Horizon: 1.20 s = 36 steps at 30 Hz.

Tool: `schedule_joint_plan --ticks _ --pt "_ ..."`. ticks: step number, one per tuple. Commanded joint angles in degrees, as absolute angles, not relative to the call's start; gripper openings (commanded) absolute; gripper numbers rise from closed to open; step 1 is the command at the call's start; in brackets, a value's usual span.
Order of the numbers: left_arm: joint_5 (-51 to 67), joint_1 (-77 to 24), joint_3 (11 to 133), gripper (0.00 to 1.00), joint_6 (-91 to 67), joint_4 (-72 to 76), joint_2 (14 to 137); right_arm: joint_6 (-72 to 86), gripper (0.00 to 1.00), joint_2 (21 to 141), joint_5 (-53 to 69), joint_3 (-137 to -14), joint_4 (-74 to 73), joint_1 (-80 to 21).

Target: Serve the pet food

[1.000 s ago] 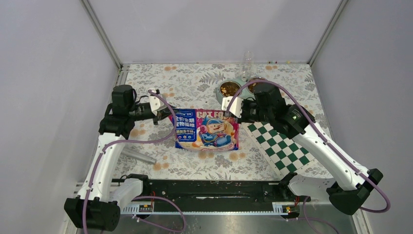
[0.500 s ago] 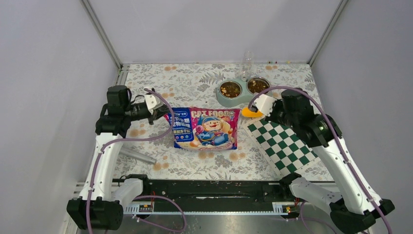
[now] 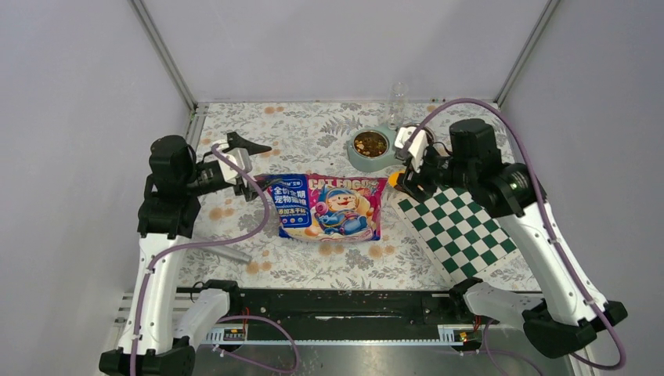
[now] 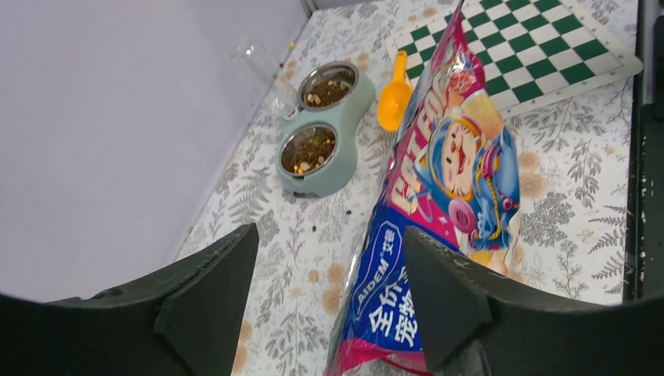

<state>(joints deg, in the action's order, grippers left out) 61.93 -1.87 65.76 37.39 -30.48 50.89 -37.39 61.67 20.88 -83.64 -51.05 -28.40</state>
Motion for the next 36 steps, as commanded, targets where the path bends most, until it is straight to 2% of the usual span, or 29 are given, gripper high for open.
schedule_joint_plan --ticks 1,5,11,12,15,19,25,29,32,36 --pt "60.2 -4.7 65.5 0.70 29.0 -20.8 49.3 -35.5 0.66 66.2 34.7 -83.8 -45.2 -28.6" --pt "38.3 -7.8 64.9 0.68 5.4 -5.8 49.7 -36.9 0.66 69.7 35.6 -84.2 -42.9 -28.6" --pt "26.5 -7.8 62.9 0.67 -9.9 4.0 48.7 -39.0 0.61 72.8 38.0 -83.5 -42.3 -29.3" --pt "25.6 -7.8 62.3 0.70 -12.7 6.0 48.4 -39.1 0.60 73.1 38.3 -83.3 -42.3 -29.5" --pt "22.8 -7.8 64.2 0.97 -15.5 4.6 49.0 -39.6 0.52 73.8 38.7 -83.1 -42.0 -30.1" --pt "27.5 -7.8 70.3 0.99 -11.2 -5.2 51.6 -39.9 0.39 74.2 37.4 -82.5 -40.6 -31.2" --pt "34.7 -9.1 69.5 0.99 -12.6 -4.5 54.0 -41.0 0.37 75.7 36.0 -82.4 -41.1 -32.3" --pt "39.4 -14.0 68.9 0.99 -9.0 -4.9 55.0 -41.7 0.14 76.5 35.5 -83.1 -42.0 -32.4" --pt "40.8 -19.6 72.1 0.96 -3.9 -11.2 58.5 -41.7 0.01 76.5 34.2 -83.0 -41.4 -32.8" --pt "39.3 -28.4 77.4 0.93 8.7 -22.7 63.7 -41.7 0.00 74.6 33.3 -81.4 -38.6 -33.0"
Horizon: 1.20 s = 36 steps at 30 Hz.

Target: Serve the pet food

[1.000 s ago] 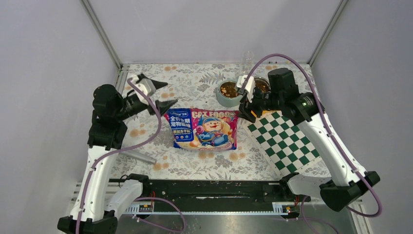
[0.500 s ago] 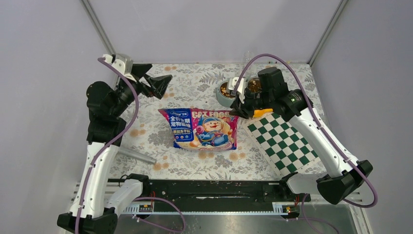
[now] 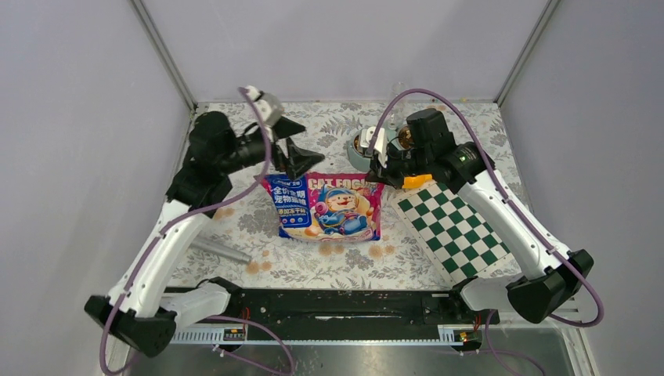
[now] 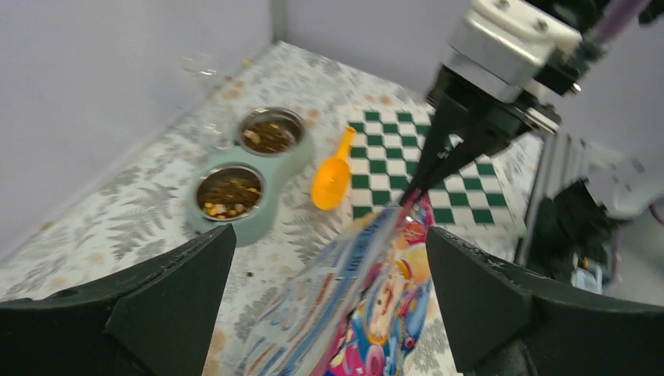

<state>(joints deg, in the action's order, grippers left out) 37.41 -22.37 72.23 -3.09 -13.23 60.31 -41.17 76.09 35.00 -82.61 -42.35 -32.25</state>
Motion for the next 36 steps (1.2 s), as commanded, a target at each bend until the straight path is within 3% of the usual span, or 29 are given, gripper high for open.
schedule_joint_plan --ticks 1,12,22,28,36 --pt "39.0 -30.1 78.0 0.92 11.3 -24.5 64.6 -41.7 0.00 73.9 33.2 -80.8 -37.5 -33.0" --pt "31.5 -41.1 80.9 0.87 30.0 -32.3 72.2 -37.7 0.00 71.5 35.6 -77.4 -29.7 -33.0" --pt "26.2 -43.4 85.7 0.49 32.1 -33.6 78.9 -38.2 0.00 69.7 36.7 -75.1 -27.4 -33.0" --pt "20.9 -43.7 86.3 0.22 36.1 -38.2 78.9 -37.6 0.00 69.1 35.7 -74.6 -26.7 -32.9" --pt "16.1 -43.5 84.1 0.25 38.6 -40.0 77.3 -35.5 0.00 68.7 37.0 -74.4 -24.1 -32.8"
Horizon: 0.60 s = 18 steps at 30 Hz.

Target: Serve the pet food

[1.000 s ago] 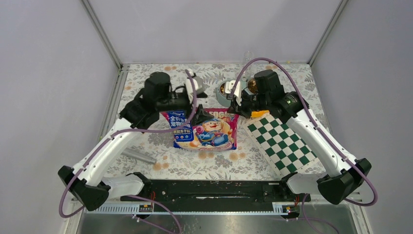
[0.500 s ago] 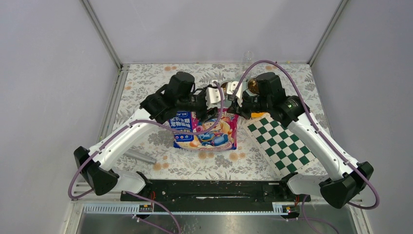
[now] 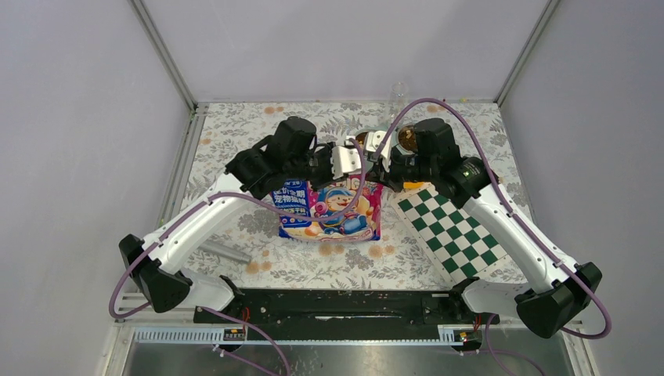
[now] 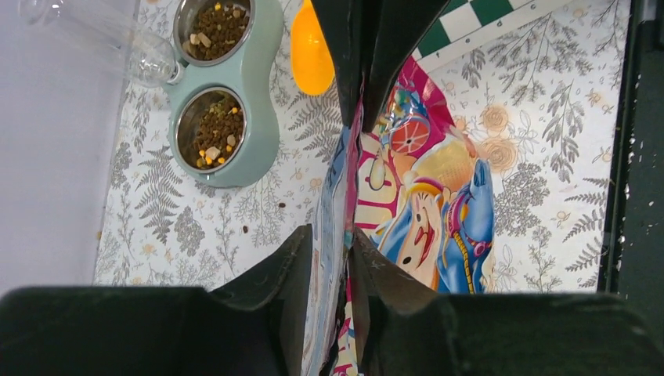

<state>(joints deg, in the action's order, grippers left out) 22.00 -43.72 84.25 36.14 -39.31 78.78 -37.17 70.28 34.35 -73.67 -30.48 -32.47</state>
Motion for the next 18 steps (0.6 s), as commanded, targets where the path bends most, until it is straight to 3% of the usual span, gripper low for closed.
schedule_joint_plan --ticks 1,2,3,12,18 --pt "16.2 -43.5 83.7 0.23 38.3 -39.6 77.3 -35.2 0.00 68.8 37.3 -74.3 -23.8 -32.8" --pt "16.5 -43.5 83.4 0.17 38.1 -38.9 77.3 -34.9 0.00 68.7 37.5 -74.1 -23.4 -32.9" --pt "16.9 -43.5 83.1 0.00 37.9 -38.3 77.3 -34.7 0.00 68.7 37.6 -74.0 -23.1 -32.8" --pt "15.0 -39.0 80.1 0.00 37.7 -38.5 73.6 -31.4 0.00 65.6 29.3 -71.1 -19.1 -31.4" --pt "6.3 -34.7 77.4 0.00 39.9 -42.7 68.0 -32.7 0.00 62.8 18.4 -71.7 -22.6 -31.0"
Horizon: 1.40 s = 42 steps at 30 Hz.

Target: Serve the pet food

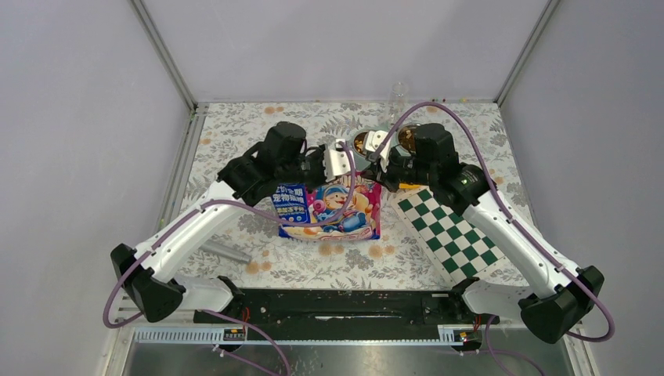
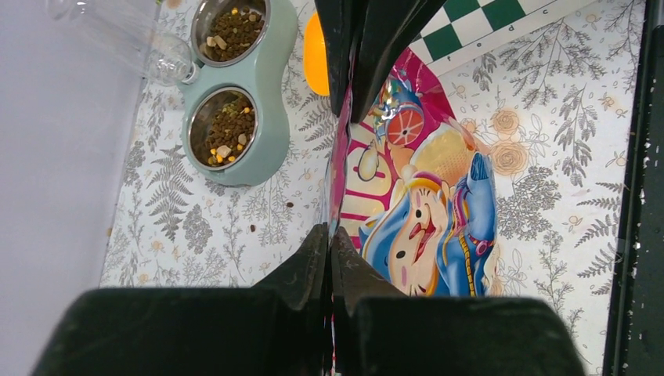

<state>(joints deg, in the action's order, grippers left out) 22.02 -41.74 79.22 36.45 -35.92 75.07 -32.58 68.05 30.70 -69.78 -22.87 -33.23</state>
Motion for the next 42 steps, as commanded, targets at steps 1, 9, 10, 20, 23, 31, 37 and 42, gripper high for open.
schedule_joint_plan --ticks 1,9,10,20,23,31,37,42 --pt "5.4 -34.3 76.7 0.00 40.1 -42.9 66.9 -33.3 0.00 62.4 17.6 -71.7 -23.7 -31.0" --pt "-3.2 -32.3 74.1 0.00 42.1 -46.5 64.2 -37.1 0.00 59.8 13.5 -69.6 -28.9 -31.0" --pt "-4.4 -32.3 74.1 0.00 42.4 -47.1 64.4 -37.1 0.00 59.5 13.3 -69.4 -28.9 -31.0" --pt "-14.1 -28.4 71.7 0.00 46.4 -48.0 64.2 -36.5 0.00 59.3 11.2 -69.8 -30.1 -31.0" --pt "-14.5 -26.5 70.6 0.00 47.0 -48.0 62.6 -36.8 0.00 59.2 11.4 -69.7 -30.1 -31.0" --pt "-15.7 -20.6 66.7 0.00 48.3 -47.7 57.9 -40.0 0.00 57.4 13.1 -68.4 -29.9 -31.0" --pt "-18.8 -16.6 62.8 0.00 50.4 -45.6 54.3 -39.9 0.00 56.8 14.6 -68.4 -29.8 -31.0" --pt "-20.9 -13.1 60.5 0.00 52.6 -43.7 52.1 -39.7 0.00 56.6 15.0 -68.5 -29.8 -31.0"
